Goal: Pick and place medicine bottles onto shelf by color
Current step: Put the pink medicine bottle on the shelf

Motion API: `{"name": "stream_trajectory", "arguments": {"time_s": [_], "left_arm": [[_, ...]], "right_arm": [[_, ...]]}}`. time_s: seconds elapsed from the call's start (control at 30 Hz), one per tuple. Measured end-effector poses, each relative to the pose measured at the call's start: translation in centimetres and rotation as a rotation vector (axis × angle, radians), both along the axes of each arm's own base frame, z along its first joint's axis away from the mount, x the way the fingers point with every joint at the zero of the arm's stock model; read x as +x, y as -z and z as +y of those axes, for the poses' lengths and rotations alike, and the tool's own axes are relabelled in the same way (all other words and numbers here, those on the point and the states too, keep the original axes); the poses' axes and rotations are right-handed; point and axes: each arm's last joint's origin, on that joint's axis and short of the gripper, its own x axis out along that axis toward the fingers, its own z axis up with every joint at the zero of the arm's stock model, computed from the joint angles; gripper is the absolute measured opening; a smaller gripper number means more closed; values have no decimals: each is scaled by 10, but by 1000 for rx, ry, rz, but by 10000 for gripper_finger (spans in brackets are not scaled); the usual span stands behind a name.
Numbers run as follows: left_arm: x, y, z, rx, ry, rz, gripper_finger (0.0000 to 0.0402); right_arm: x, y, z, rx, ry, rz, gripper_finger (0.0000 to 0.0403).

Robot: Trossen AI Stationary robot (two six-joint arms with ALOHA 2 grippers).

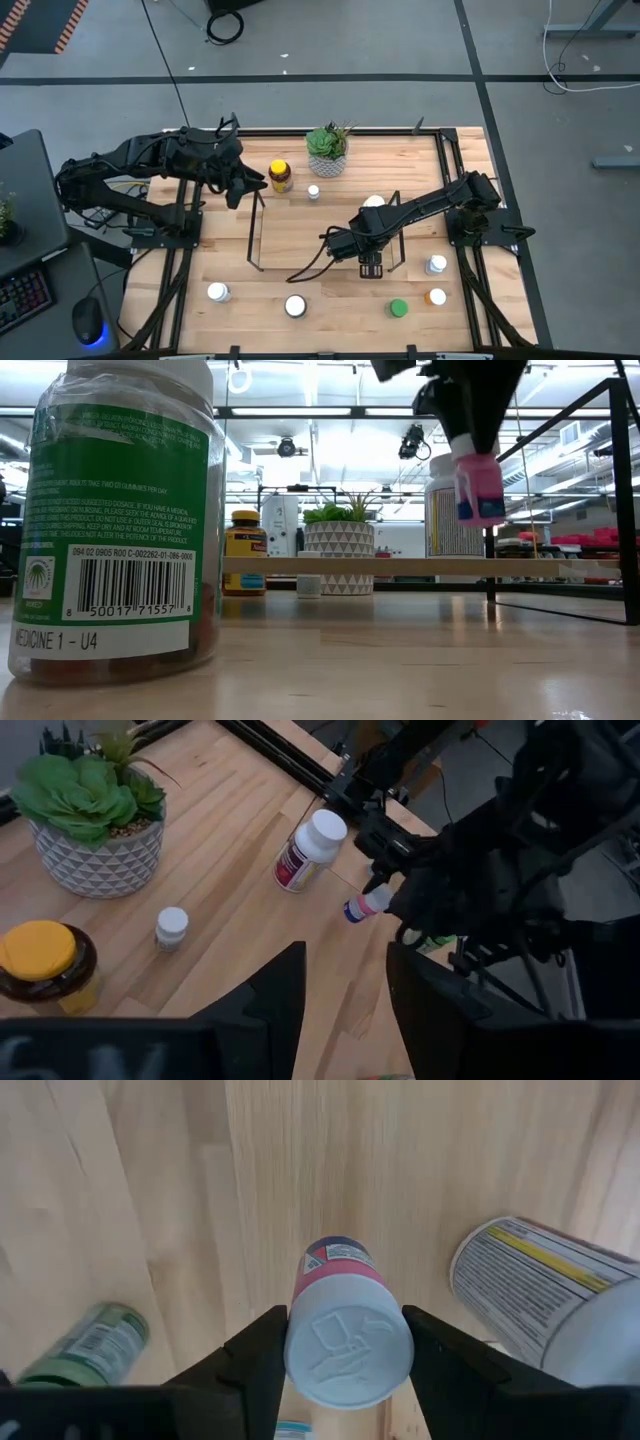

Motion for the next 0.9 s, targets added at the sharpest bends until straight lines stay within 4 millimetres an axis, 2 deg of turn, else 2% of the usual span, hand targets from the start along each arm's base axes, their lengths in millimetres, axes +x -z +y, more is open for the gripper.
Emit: {"name": "stream_trajectory", "arguments": {"time_s": [0.5,0.9], "left_arm": [[0,0,0,-1,-1,-1,141],[0,0,0,-8,-5,-1,134]], "right_arm": [[-5,27,-2,-13,-12,26,189],[-40,15,-19,11,137,-94,196]]}}
